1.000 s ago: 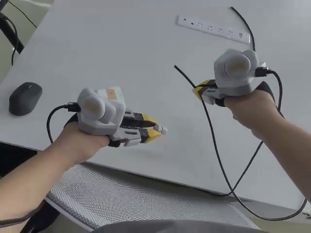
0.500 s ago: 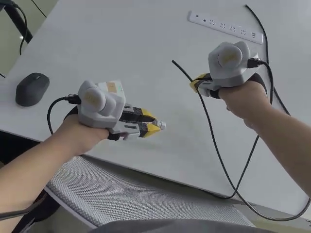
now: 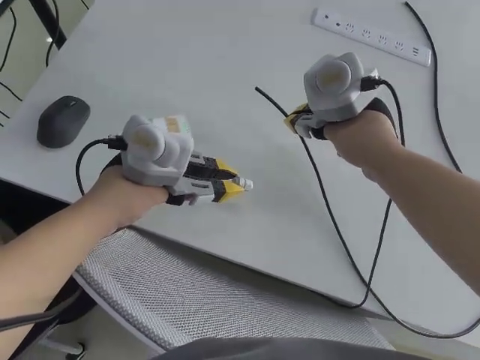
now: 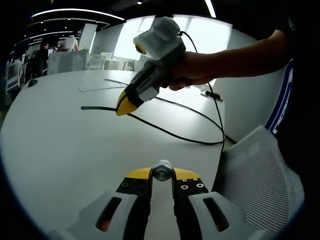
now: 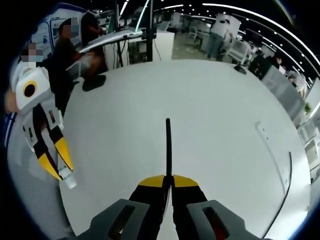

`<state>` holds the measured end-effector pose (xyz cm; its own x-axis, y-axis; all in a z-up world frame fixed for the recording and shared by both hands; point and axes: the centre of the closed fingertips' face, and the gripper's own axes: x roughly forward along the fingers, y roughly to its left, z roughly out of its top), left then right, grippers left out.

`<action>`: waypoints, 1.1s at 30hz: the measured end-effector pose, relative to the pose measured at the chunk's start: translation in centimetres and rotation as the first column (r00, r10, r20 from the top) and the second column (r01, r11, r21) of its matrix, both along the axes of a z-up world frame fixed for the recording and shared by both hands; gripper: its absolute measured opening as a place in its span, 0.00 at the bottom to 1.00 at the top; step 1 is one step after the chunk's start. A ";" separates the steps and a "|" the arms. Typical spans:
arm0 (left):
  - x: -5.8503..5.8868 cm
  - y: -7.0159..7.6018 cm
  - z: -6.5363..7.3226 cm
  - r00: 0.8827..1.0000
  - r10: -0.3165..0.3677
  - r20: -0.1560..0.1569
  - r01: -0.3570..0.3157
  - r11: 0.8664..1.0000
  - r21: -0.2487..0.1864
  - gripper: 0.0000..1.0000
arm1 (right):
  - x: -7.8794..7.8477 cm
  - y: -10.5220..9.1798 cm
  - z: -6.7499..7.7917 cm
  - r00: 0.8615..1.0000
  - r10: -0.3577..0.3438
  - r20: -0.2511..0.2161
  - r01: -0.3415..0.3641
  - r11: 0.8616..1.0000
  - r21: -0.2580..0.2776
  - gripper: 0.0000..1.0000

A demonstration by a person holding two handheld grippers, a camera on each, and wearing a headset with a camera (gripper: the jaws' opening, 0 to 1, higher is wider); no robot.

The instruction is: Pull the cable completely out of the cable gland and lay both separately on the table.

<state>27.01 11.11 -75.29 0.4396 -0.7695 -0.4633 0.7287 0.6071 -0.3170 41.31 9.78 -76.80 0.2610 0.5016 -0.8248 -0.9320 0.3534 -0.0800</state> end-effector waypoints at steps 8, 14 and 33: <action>0.2 0.9 -1.2 1.000 0.010 -0.007 -0.010 1.000 0.019 0.16 | -0.5 2.5 -1.7 0.992 0.122 0.003 -0.122 0.992 -0.015 0.00; 0.7 1.8 -2.1 1.000 0.015 -0.007 -0.015 0.999 0.034 0.16 | -0.9 3.6 -3.9 0.981 0.196 -0.002 -0.196 0.980 -0.046 0.00; 1.3 2.8 -4.7 0.999 0.024 -0.034 -0.022 0.997 0.072 0.16 | -2.1 4.3 -5.1 0.968 0.248 -0.027 -0.249 0.966 -0.069 0.00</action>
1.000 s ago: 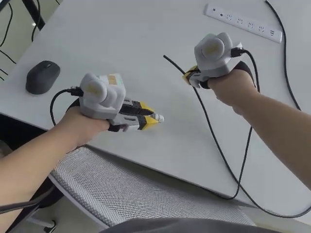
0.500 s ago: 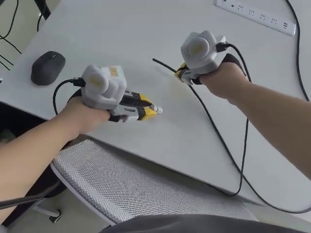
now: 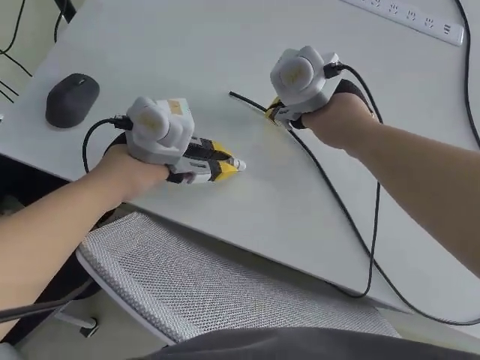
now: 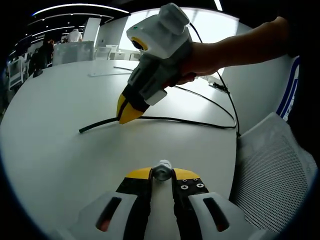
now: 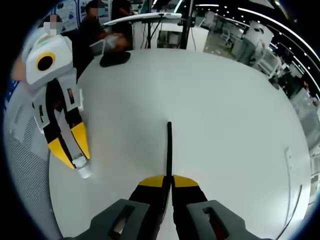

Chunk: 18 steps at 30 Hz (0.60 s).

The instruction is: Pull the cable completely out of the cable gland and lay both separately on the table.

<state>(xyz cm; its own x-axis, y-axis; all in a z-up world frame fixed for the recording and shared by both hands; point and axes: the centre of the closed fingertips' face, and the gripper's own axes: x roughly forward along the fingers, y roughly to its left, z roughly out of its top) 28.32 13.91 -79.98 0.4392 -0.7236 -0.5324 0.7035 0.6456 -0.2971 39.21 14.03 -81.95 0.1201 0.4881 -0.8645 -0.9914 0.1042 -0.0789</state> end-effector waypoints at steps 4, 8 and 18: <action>0.0 -0.1 0.0 1.000 0.004 -0.002 -0.004 1.000 -0.004 0.16 | -0.1 0.0 -0.1 1.000 -0.008 -0.014 0.008 1.000 0.002 0.00; 0.0 0.0 -0.1 1.000 0.008 0.000 -0.008 1.000 0.000 0.16 | 0.0 0.1 0.0 1.000 -0.017 -0.021 0.017 1.000 0.011 0.00; -0.1 -0.2 -0.3 1.000 -0.015 0.016 0.015 0.999 0.047 0.16 | -0.1 0.2 0.1 1.000 0.012 0.015 -0.012 1.000 0.006 0.01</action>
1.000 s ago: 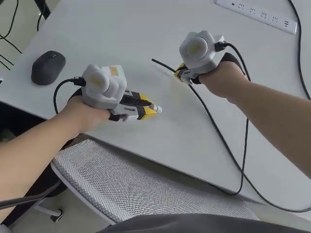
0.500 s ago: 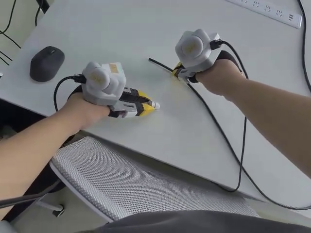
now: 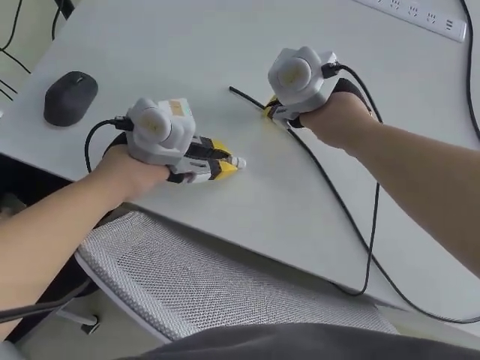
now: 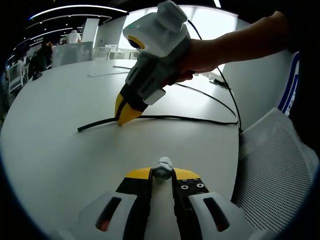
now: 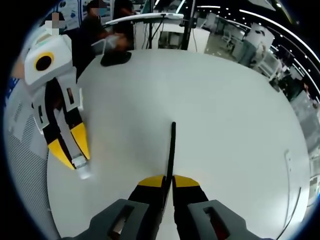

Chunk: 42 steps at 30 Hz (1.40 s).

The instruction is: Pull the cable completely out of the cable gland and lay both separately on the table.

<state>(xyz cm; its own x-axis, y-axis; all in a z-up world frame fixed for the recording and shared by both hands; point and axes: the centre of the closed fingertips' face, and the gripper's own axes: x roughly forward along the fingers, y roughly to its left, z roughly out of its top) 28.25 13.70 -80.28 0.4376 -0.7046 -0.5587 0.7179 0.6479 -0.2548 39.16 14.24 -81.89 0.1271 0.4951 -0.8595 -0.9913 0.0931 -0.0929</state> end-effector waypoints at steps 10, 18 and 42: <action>-0.1 0.1 -0.5 0.999 -0.035 0.013 0.034 0.998 0.060 0.16 | 0.1 0.1 -0.1 1.000 -0.003 0.008 0.003 1.000 -0.010 0.01; -0.2 0.1 -0.8 0.999 -0.050 0.018 0.048 0.995 0.089 0.16 | 0.2 0.1 -0.1 1.000 0.004 0.020 -0.004 1.000 -0.019 0.02; -0.5 0.0 -0.7 0.998 -0.055 0.016 0.053 0.993 0.105 0.24 | 0.4 -1.8 4.3 0.993 -0.096 0.072 0.092 0.994 0.055 0.19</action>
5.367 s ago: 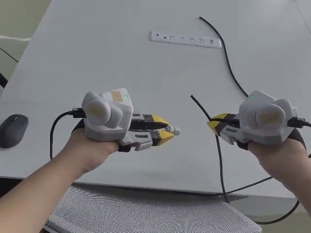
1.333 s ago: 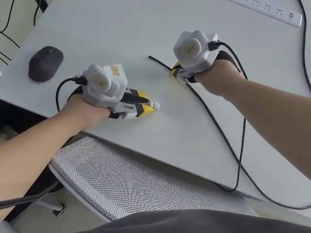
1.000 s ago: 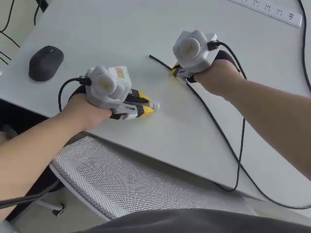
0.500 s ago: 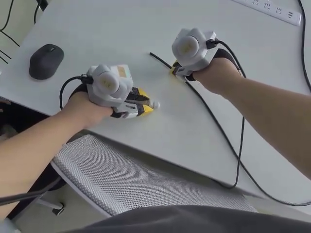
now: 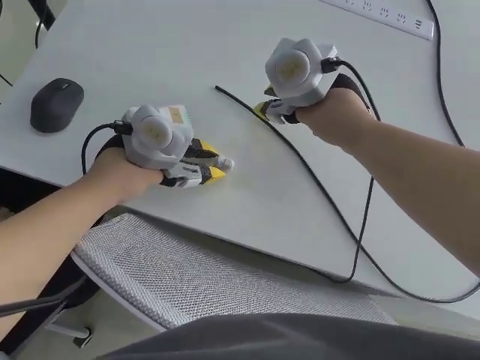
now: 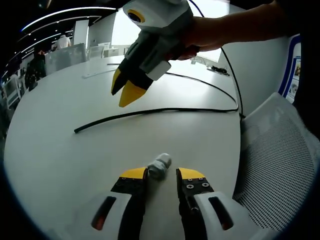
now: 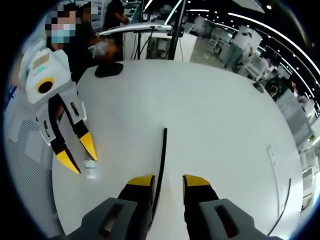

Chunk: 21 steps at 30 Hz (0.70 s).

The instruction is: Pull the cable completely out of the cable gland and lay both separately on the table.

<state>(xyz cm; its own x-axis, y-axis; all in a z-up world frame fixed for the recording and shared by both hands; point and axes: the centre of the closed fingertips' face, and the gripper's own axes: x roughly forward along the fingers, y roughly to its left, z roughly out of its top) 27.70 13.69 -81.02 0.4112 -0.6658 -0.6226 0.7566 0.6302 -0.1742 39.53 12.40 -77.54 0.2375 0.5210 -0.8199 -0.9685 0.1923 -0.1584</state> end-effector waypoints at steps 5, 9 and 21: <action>-0.3 0.1 0.4 1.000 0.004 -0.002 -0.004 1.000 0.006 0.28 | -0.2 -1.4 1.9 0.997 -0.076 -0.002 0.076 0.995 0.058 0.23; -0.5 0.4 0.9 1.000 0.026 -0.007 -0.026 1.000 -0.004 0.32 | -0.9 -2.6 3.0 0.994 -0.108 -0.003 0.108 0.991 0.083 0.24; -1.4 1.3 3.5 0.998 0.058 0.009 -0.057 0.998 -0.029 0.41 | -3.2 -5.6 6.0 0.977 -0.212 -0.035 0.215 0.955 0.203 0.33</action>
<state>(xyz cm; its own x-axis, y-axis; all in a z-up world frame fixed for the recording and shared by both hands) 26.29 14.98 -77.47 0.4550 -0.6587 -0.5992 0.7209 0.6675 -0.1862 36.36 6.77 -71.57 0.3519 0.6158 -0.7050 -0.9029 0.4220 -0.0820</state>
